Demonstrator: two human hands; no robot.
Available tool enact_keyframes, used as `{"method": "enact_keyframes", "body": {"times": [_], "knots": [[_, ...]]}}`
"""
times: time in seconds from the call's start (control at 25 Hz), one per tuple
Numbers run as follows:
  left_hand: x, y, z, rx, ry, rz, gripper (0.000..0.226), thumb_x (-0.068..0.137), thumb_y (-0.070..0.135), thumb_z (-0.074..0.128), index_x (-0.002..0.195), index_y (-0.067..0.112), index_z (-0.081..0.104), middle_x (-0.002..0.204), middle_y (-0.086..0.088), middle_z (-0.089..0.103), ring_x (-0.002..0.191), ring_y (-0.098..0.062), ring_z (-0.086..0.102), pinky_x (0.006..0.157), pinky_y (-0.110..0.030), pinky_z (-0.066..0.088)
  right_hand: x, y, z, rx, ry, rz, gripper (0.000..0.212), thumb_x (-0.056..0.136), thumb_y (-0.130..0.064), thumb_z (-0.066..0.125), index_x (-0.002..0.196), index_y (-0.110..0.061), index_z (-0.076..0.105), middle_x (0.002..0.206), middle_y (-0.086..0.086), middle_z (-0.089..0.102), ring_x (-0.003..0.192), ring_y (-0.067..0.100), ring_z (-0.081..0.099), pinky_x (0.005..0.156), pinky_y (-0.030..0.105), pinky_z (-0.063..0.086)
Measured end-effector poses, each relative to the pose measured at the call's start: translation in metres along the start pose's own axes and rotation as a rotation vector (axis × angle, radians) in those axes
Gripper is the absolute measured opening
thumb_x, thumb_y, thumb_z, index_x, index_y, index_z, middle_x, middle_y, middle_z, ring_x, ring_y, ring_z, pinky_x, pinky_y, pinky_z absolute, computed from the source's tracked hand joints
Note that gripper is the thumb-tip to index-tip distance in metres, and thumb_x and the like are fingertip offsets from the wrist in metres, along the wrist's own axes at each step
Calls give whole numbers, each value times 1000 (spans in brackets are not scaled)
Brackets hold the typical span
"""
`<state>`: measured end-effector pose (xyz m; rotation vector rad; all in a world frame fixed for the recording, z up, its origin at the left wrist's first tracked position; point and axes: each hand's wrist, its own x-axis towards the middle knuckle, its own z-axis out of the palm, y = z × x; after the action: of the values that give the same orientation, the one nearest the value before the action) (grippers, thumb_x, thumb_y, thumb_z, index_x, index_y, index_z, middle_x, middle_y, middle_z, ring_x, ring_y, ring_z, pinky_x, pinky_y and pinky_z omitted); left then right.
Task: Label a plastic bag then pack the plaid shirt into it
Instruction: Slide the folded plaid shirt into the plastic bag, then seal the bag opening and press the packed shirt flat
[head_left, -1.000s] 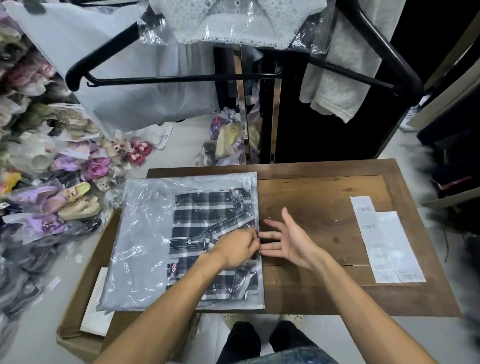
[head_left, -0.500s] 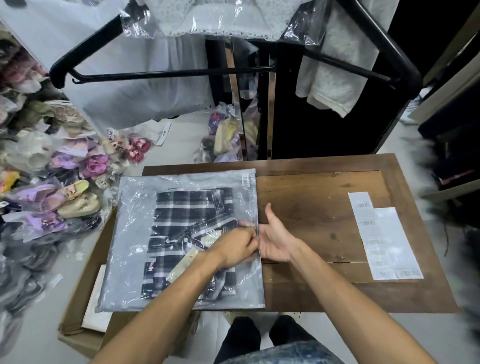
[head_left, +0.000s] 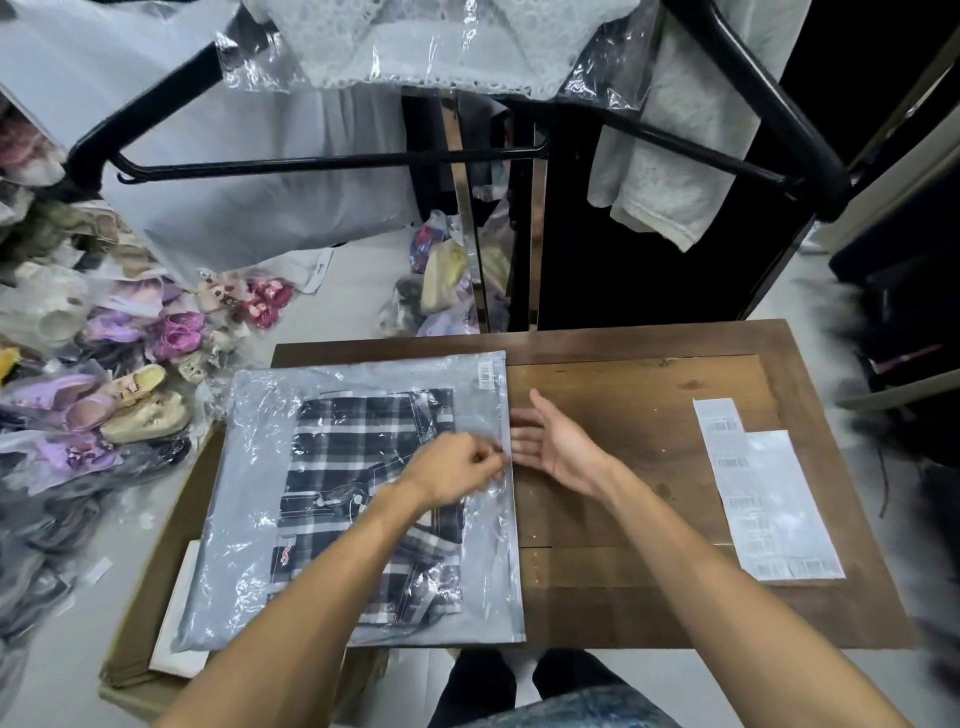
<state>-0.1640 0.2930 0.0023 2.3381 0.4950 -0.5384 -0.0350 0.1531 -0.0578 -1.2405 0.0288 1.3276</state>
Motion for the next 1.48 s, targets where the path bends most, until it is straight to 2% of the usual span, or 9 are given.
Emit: {"method": "enact_keyframes", "body": {"times": [0.16,0.28,0.4,0.48,0.56,0.76,0.92,1.28,1.48], "knots": [[32,-4,-34,-116,200,-80,13,98,34,52,95,31,64,75,7,70,67,-19,65,58,-29,47,25,-30,1,-84,162,-161,35,104,-44,53,128,-19,57,110,13,74,101,23,76,91,35,60],[61,-2,-50,-54,285,-94,20,96,22,54,110,30,65,91,2,72,90,-22,66,78,-38,53,40,-44,12,-176,263,-189,13,105,-28,55,109,-20,63,81,0,80,75,13,78,69,27,62],[85,-2,-54,26,288,-72,36,97,22,53,127,40,62,107,-4,64,106,-26,61,96,-46,48,52,-50,21,-311,312,-221,18,106,-22,51,103,-17,69,78,0,80,68,14,77,57,27,60],[98,-5,-52,37,194,-71,43,100,24,52,140,42,55,113,-8,56,108,-30,60,99,-48,49,59,-54,23,-367,371,-202,22,104,-26,55,109,-12,71,89,8,78,68,20,77,56,33,62],[106,-10,-49,65,98,-84,46,103,27,51,147,41,47,111,-8,47,110,-33,58,102,-47,47,65,-57,24,-409,449,-187,25,101,-31,60,107,-10,72,84,9,75,62,22,75,53,34,62],[117,-19,-53,67,-14,-90,46,104,25,46,146,42,49,110,-6,39,119,-37,49,112,-48,38,79,-63,34,-638,635,-172,29,92,-38,72,79,-12,79,67,11,76,53,24,75,52,39,64],[121,-26,-53,-8,-27,-110,52,102,17,50,147,43,46,110,-4,36,124,-34,44,113,-48,37,80,-62,37,-704,678,-189,34,95,-36,71,76,-8,79,63,8,75,48,20,73,51,39,64],[117,-25,-53,38,-41,-55,53,103,28,47,151,49,35,113,-5,36,122,-31,39,116,-48,30,52,-52,47,-983,686,-168,53,96,-47,59,67,-5,73,66,16,74,67,35,74,73,42,61],[115,-26,-55,95,-83,-46,68,94,33,52,154,50,25,112,-4,34,121,-31,36,115,-50,30,25,-18,51,-1013,679,-103,38,97,-36,64,72,-11,73,73,9,75,72,29,74,78,41,61]]}}
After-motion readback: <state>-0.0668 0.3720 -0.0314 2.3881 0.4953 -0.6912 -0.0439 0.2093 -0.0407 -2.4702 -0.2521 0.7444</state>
